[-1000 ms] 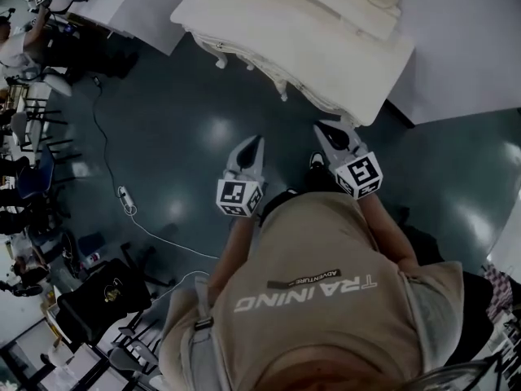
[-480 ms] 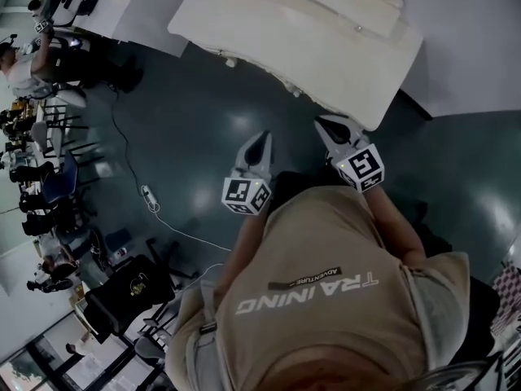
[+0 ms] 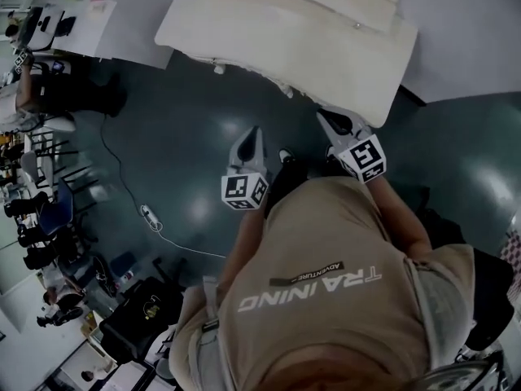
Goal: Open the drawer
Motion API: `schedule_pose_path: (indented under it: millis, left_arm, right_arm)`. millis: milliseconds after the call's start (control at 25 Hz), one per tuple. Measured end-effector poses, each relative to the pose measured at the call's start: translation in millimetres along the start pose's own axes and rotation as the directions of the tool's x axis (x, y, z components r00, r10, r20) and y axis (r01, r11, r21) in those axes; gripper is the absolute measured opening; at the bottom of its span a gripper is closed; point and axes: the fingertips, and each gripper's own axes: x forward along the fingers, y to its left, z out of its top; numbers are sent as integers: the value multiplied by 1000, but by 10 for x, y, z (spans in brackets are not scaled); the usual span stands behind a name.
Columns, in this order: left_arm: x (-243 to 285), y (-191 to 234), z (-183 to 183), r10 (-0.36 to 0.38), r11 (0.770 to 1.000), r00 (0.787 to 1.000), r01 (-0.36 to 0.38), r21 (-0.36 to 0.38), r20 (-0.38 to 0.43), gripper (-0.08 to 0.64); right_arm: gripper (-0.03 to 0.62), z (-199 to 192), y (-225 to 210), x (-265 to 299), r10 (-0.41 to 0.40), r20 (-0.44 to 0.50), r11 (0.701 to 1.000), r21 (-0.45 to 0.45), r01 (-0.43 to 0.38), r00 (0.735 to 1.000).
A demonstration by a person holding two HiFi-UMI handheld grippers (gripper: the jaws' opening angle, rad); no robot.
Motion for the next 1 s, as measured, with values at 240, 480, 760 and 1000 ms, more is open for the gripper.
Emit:
schedule_pose_path:
  millis: [240,480,760,1000]
  left_arm:
    - [94,378,187,-157,986,988,156,55,14,8]
    - [452,727,6,-272,962,961,272,13,-41,8]
    - [755,564,-192,-347,936,935,350,35,-77,8]
    - [1215,330,-78,-387,912,911,401,85,-141,8]
  right_arm:
    - [3,330,230,302,-115,19,989,91,113,993]
    - [3,340,240,523,-247,6,955,170,243,969]
    - [3,18,12,328,-339,-13,910,252,331,941]
    - [3,-66,-417,313,-373,-11,885,297,360,928]
